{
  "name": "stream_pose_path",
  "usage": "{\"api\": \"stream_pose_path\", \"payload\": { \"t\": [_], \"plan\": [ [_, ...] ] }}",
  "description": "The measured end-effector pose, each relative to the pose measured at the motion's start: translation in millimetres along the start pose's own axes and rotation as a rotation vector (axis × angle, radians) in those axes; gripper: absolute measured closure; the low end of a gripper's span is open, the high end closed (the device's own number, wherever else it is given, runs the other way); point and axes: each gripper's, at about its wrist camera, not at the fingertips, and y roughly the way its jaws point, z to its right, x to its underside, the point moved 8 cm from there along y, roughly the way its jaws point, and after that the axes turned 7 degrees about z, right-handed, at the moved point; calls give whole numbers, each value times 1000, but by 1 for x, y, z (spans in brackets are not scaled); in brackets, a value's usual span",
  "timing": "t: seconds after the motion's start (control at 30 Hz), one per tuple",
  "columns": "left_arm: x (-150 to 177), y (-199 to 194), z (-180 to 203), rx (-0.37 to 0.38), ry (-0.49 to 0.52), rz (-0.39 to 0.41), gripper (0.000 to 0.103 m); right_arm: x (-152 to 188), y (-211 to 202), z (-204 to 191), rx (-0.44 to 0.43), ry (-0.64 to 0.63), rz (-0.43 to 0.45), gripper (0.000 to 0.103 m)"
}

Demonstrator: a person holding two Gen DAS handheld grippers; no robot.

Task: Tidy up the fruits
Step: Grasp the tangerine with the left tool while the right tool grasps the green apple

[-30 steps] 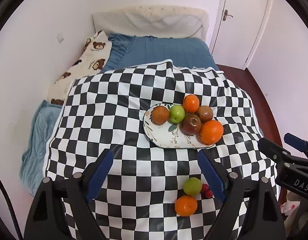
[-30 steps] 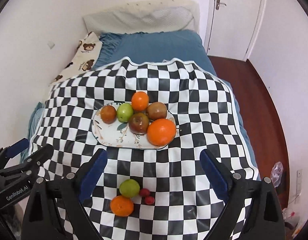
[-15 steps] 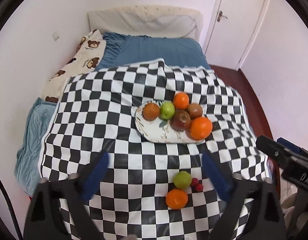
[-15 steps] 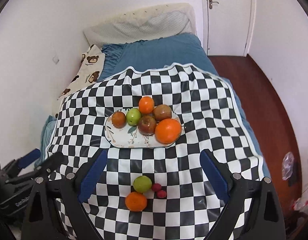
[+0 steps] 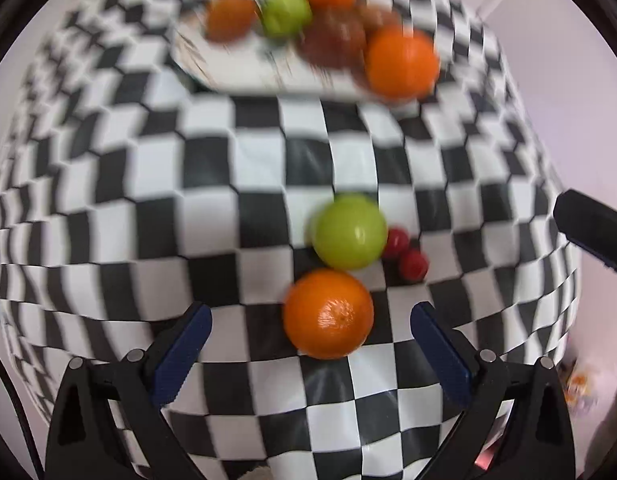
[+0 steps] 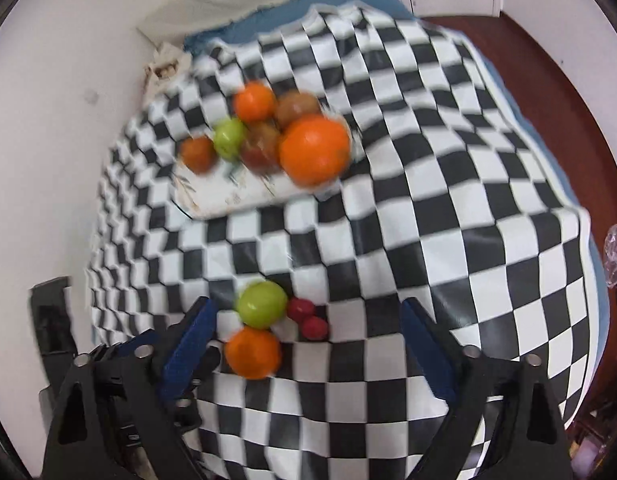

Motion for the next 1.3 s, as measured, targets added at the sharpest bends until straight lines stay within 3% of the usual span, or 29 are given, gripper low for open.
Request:
{"api": "stream_pose_path", "payload": {
  "t": [0.03,0.17,0.23,0.27,0.33,0.6,0.73,0.8,1.0,1.2,1.23,1.3],
  "plan": [
    [5,13,5,3,10,-33,1,4,9,4,5,-1,-22,24],
    [16,44,18,25,27,-100,4,17,33,17,15,14,-81,24],
    [15,46,16,32,17,-84,40,19,39,18,16,16,-94,24],
    [14,44,13,25,11,-73,42,19,41,18,12,18,-98,24],
    [13,39,3,46,-23,-57,42,18,45,18,8,21,-107,24],
    [19,9,-72,-73,-111,18,42,14,82,-27,-107,-27,-184,24],
    [27,16,-89,-49,-187,3,42,29,121,-50,-142,-47,-280,24],
    [27,18,-88,-50,-193,5,42,36,137,-55,-119,-61,-302,24],
    [30,12,-93,-33,-206,9,42,34,143,-69,-83,-201,-255,38],
    [7,-3,-98,-38,-191,28,42,43,152,-81,-96,-251,-297,38],
    [5,-5,-98,-40,-186,31,42,44,154,-83,-101,-252,-299,50],
    [1,-10,-97,-40,-177,41,42,47,157,-84,-93,-255,-306,57]
  ]
}}
